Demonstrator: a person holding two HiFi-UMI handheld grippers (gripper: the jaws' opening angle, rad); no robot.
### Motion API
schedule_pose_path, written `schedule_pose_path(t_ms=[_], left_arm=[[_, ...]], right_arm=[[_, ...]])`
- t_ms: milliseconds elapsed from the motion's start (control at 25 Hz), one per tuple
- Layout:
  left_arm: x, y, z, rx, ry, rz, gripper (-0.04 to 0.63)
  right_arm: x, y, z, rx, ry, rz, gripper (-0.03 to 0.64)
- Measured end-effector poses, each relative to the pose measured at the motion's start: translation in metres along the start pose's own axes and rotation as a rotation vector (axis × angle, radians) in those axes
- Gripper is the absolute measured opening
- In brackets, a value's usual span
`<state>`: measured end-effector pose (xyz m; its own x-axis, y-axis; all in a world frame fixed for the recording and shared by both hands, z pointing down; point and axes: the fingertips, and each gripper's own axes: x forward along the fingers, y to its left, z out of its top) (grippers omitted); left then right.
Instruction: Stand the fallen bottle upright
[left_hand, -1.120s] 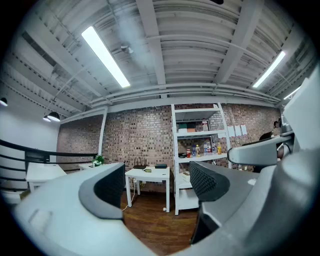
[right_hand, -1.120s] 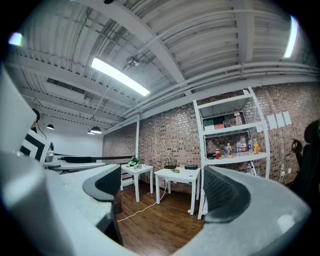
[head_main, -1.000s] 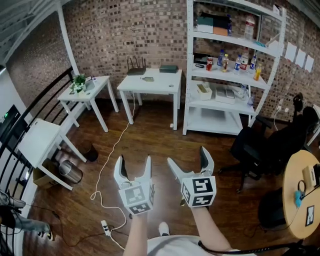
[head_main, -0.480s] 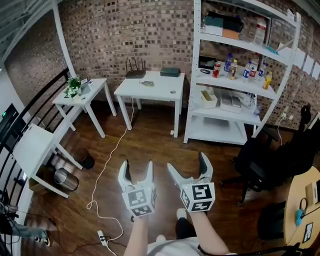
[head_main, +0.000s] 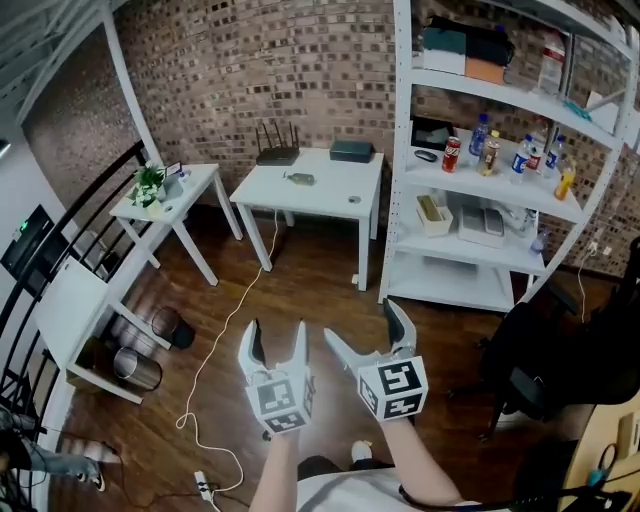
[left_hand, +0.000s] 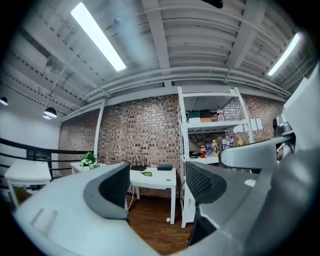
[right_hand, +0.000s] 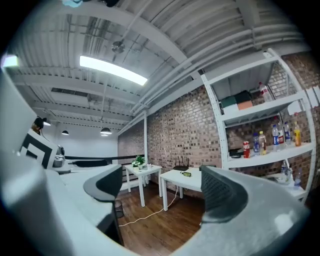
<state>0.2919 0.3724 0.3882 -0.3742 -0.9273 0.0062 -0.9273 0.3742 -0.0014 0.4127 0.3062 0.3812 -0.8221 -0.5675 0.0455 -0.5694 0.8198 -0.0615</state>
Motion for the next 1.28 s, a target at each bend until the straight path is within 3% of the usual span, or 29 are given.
schedule_pose_path(t_ms=[160, 520, 920, 1040, 1160, 1280], left_arm=[[0.032, 0.008, -0.006, -0.036, 0.040, 0.018, 0.345], [0.148, 0.051, -0.023, -0.027, 0.025, 0.023, 0.347], [0.287, 0.161, 0.001, -0.026, 0.002, 0.057, 0.347], [0.321, 0.185, -0.009, -0.049, 0.045, 0.042, 0.347], [0.343, 0.190, -0.017, -0.043, 0.069, 0.025, 0.350], [0.367, 0.190, -0.021, -0.036, 0.064, 0.013, 0.350]], right_arm=[[0.033, -0.016, -0.009, 0.021, 0.018, 0.027, 0.460], [0.155, -0.045, -0.010, -0.006, -0.004, 0.018, 0.437], [0.329, -0.038, 0.022, -0.027, -0.038, 0.040, 0.437], [0.362, -0.042, 0.019, -0.043, -0.024, -0.017, 0.437], [0.380, -0.071, 0.014, -0.033, -0.002, -0.158, 0.437], [0.406, -0.090, 0.013, -0.002, -0.007, -0.183, 0.437]])
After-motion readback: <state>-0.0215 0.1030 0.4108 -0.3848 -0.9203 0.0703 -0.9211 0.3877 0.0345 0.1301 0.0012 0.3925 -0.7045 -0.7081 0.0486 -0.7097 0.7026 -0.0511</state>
